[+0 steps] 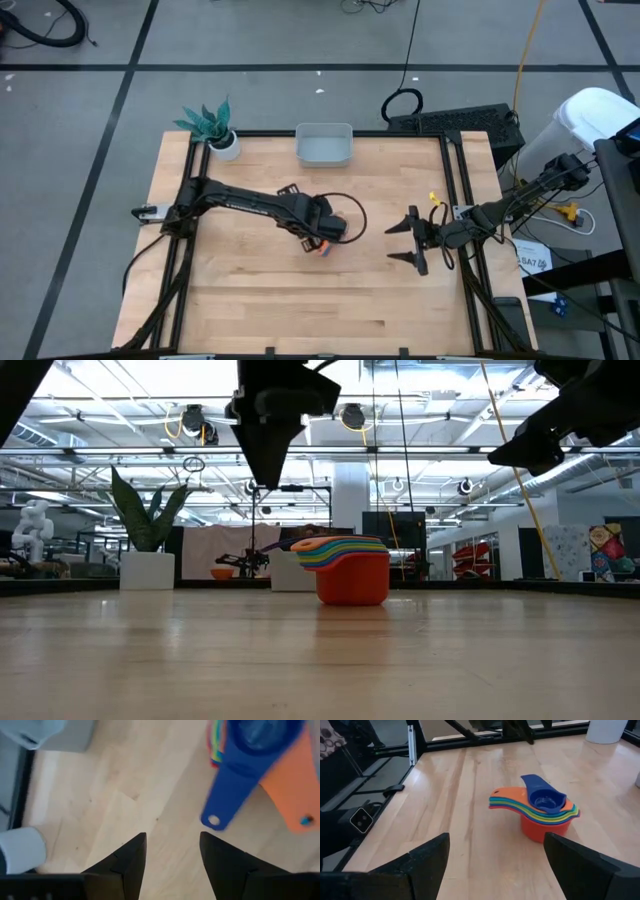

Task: Nest measuring cups in basket
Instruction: Put the nested measuring cups into the gray bin

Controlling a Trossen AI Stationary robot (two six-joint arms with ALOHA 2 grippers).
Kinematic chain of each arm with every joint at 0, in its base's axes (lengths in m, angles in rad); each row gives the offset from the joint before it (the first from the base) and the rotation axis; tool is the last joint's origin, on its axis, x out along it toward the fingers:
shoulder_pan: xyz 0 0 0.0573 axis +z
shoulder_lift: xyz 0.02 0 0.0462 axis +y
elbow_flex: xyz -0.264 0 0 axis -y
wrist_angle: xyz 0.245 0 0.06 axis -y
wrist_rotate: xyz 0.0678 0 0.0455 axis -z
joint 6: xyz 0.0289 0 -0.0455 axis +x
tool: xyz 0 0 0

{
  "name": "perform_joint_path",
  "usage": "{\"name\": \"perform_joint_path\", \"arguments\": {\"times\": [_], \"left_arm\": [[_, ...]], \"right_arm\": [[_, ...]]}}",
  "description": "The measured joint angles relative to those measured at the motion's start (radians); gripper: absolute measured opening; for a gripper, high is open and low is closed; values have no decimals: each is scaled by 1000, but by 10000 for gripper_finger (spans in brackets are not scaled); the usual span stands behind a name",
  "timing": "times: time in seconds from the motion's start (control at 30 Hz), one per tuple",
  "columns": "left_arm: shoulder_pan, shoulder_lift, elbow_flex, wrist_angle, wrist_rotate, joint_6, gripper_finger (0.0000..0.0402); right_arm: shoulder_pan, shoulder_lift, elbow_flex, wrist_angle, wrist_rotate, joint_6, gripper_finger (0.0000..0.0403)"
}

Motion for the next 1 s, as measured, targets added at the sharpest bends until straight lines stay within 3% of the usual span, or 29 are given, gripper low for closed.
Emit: {"name": "perform_joint_path", "arguments": {"times": [0.07, 0.23, 0.47, 0.67, 0.77, 0.93, 1.0], "left_arm": [[8, -2, 0, -4, 27, 55, 186], [61, -2, -82, -2, -18, 78, 186], [111, -1, -246, 200, 41, 156, 186], [109, -1, -258, 204, 43, 154, 183], [102, -1, -240, 214, 90, 186, 150], [101, -2, -240, 272, 153, 226, 25], [106, -2, -240, 289, 158, 223, 12]], "right_arm": [[0, 0, 0, 0, -2, 4, 313], [0, 0, 0, 0, -4, 9, 313], [0, 0, 0, -6, -29, 16, 313], [0, 0, 0, -17, -28, 23, 313], [0, 0, 0, -16, -27, 24, 313], [0, 0, 0, -8, -27, 30, 313], [0, 0, 0, -8, -27, 36, 313]]}}
